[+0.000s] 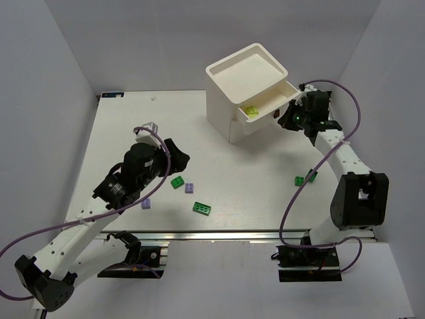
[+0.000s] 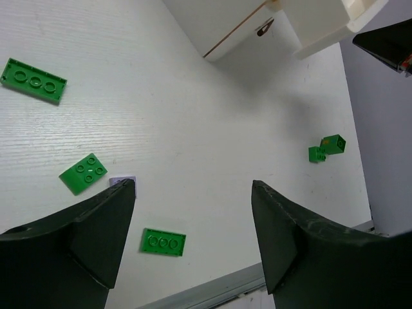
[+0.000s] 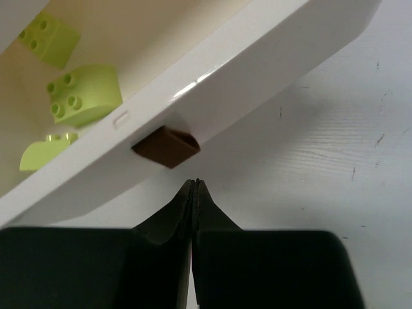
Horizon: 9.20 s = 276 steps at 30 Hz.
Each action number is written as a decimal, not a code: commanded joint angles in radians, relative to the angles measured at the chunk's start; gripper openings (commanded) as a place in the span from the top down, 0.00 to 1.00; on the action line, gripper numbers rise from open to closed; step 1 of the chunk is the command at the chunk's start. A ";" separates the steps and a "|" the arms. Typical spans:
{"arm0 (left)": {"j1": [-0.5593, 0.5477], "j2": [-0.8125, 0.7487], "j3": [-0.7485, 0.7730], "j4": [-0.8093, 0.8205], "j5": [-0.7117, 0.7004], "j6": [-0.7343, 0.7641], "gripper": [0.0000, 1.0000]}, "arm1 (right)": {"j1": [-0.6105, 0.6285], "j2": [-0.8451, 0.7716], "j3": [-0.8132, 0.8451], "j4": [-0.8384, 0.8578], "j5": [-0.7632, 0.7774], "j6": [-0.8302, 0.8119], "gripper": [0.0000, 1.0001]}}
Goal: Sort the legos into containers by color
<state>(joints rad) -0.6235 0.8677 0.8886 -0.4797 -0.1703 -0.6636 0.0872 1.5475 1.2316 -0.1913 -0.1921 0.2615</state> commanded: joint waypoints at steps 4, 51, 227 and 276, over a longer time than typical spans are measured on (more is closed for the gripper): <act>0.004 -0.035 0.006 -0.045 -0.055 -0.037 0.17 | 0.003 0.118 0.117 0.076 0.013 0.113 1.00; 0.004 -0.062 -0.040 -0.099 -0.110 -0.172 0.10 | 0.020 0.405 0.370 0.323 -0.447 0.121 0.68; -0.114 1.280 1.321 0.230 0.135 0.480 0.24 | -0.310 -0.347 -0.164 -0.356 -0.029 -0.394 0.24; -0.108 0.103 0.069 0.250 0.206 0.056 0.12 | -0.314 0.221 0.037 -0.761 -0.099 -1.461 0.25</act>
<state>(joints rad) -0.7288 0.9977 0.9615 -0.2264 0.0555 -0.5995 -0.2287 1.7527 1.2644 -0.9421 -0.2928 -1.1828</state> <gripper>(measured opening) 0.877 0.761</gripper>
